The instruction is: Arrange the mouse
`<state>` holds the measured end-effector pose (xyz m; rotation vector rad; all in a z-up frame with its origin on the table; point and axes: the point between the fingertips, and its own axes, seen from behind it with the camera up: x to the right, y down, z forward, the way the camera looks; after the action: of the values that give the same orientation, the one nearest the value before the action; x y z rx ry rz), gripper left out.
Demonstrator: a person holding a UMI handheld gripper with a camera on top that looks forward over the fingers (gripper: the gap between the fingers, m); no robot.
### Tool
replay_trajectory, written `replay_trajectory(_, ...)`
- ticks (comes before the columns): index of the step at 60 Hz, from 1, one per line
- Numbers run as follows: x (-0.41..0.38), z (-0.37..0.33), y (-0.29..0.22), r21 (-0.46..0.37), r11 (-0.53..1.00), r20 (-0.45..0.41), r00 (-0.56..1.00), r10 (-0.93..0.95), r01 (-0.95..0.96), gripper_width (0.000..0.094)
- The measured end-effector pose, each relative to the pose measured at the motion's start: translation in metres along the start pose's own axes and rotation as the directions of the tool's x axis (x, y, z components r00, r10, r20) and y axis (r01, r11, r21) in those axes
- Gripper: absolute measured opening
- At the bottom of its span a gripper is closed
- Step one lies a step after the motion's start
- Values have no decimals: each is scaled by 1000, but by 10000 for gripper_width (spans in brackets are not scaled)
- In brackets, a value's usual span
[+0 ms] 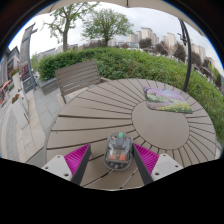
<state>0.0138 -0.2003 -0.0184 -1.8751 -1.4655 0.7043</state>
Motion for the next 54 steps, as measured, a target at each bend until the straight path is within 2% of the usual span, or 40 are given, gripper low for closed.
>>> replay_trajectory(2, 2, 4, -2, -1, 1000, -9, 1000, 3, -3, 849)
replay_trajectory(6, 1, 8, -6, 1, 1000, -9, 1000, -4, 4, 770)
replay_trajectory(8, 4, 10, -8, -1, 1000, -20, 1000, -12, 12, 666)
replay_trajectory(10, 10, 12, -8, -2, 1000, -41, 999, -21, 21, 508)
replay_trajectory(11, 10, 13, -9, -1, 1000, -40, 999, -22, 22, 469)
replay_trajectory(20, 7, 9, -8, -38, 998, -7, 998, -56, 56, 407)
replay_trajectory(24, 10, -4, -24, -47, 999, 19, 1000, -23, 24, 396)
replay_trajectory(28, 18, -23, -60, -12, 1000, 39, 999, -21, 21, 396)
replay_trajectory(32, 34, -39, -115, 57, 998, 63, 998, -9, 6, 396)
replay_trajectory(37, 78, -46, -180, 118, 993, 33, 999, -32, 28, 396)
replay_trajectory(41, 122, -32, -228, 159, 987, 3, 999, -34, 33, 397)
replay_trajectory(45, 168, -4, -258, 167, 986, -28, 999, -23, 27, 396)
replay_trajectory(49, 207, 38, -270, 156, 988, -36, 999, -6, 11, 396)
replay_trajectory(54, 249, 95, -258, 105, 994, -54, 999, -1, 7, 403)
